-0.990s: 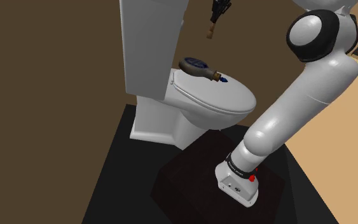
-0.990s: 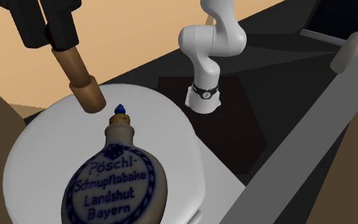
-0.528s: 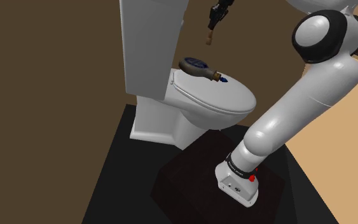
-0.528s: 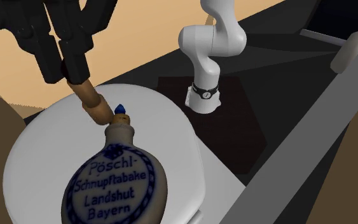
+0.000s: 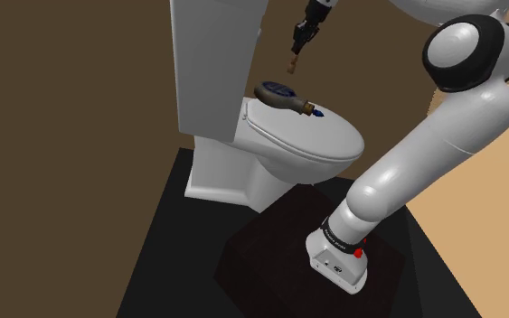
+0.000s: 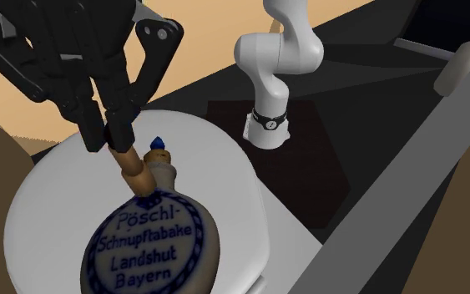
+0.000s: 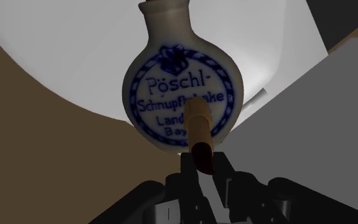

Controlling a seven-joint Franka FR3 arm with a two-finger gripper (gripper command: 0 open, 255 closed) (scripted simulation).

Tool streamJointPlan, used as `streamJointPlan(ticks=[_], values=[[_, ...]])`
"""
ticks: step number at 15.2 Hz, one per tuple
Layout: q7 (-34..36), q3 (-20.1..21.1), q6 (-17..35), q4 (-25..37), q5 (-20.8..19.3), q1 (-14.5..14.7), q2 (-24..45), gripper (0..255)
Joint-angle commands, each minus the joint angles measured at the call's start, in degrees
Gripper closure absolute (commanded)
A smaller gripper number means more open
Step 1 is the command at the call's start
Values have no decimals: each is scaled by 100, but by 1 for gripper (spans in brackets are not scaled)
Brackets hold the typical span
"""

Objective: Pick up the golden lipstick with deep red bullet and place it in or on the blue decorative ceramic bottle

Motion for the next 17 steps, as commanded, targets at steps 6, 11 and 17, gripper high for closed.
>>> streamJointPlan(ticks=[6, 11, 17], values=[[19, 13, 435, -528, -32, 1, -101, 255], [18, 13, 434, -527, -32, 1, -101, 255], [19, 13, 434, -527, -32, 1, -101, 0]])
